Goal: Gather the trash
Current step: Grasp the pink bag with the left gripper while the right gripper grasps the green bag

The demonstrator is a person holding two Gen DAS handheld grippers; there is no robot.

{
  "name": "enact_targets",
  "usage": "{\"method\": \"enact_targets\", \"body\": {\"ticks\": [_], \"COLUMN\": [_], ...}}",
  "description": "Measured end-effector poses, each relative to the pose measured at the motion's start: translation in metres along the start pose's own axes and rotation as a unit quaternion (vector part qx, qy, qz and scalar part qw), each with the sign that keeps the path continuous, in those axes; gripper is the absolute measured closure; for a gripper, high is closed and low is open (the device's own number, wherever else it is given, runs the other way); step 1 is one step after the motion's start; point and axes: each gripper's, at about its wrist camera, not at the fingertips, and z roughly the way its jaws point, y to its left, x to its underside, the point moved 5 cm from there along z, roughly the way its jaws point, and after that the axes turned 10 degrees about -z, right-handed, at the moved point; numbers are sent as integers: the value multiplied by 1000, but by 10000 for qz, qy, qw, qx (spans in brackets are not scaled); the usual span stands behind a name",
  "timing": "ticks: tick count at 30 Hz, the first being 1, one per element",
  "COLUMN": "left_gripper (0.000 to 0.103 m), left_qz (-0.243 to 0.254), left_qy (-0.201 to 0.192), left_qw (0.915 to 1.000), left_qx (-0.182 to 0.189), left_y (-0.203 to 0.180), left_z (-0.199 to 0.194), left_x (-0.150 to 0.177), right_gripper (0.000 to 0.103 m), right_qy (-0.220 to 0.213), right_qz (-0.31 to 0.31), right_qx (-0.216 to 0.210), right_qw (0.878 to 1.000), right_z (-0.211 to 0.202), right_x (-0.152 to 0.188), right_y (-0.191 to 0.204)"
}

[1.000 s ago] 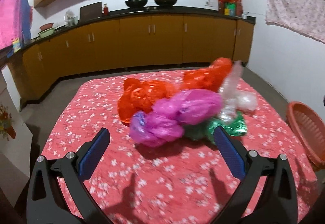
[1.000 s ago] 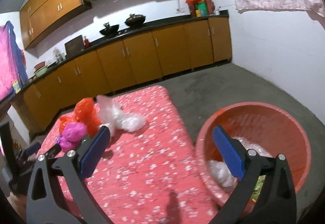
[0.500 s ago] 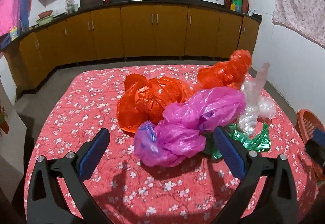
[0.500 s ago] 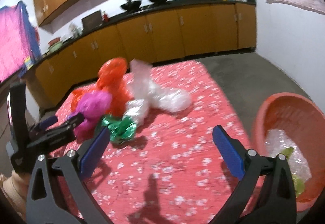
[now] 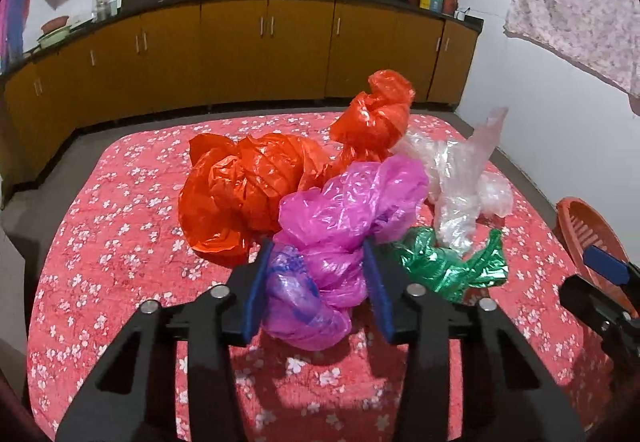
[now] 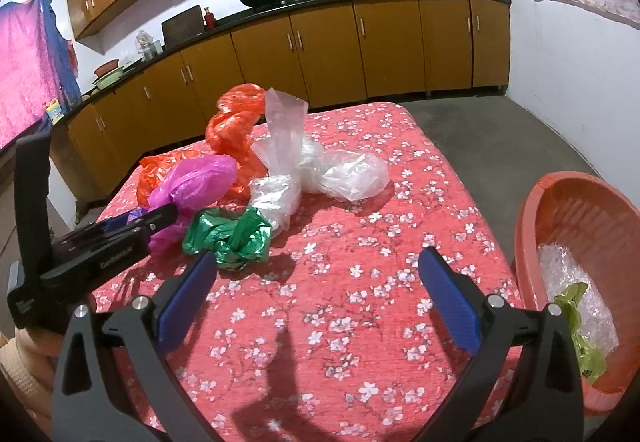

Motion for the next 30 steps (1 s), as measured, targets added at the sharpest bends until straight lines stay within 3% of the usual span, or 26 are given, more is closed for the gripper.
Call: {"method": "enact_targets", "body": {"ticks": [7, 13, 18, 22, 28, 30], "left_gripper": [63, 63, 63, 63, 63, 63], "left_qz": [-156, -314, -570, -729, -869, -888], "left_qy": [-154, -401, -541, -568, -565, -559], "left_qw": [9998, 9985, 9958, 9938, 9923, 9921], "left_qx": [33, -185, -460, -612, -682, -685], "left_y": [20, 45, 74, 91, 100, 100], "left_z": [-28, -59, -71, -73, -71, -71], "left_x": [10, 14, 14, 12, 10, 10], "right_gripper": [5, 14, 29, 31, 31, 39], "right_qy": [-3, 6, 43, 73, 542, 712], "right_qz": [-197, -565, -1018, -1216, -1426, -1468], "right_qx": [-89, -276, -408, -438, -445, -450], "right_qw": [9998, 9980, 9940, 9916, 9873, 9856], "right_z": [0, 12, 28, 42, 69, 74], "right_x": [-5, -13, -20, -28, -25, -23], "right_y": [16, 47, 73, 87, 90, 89]}}
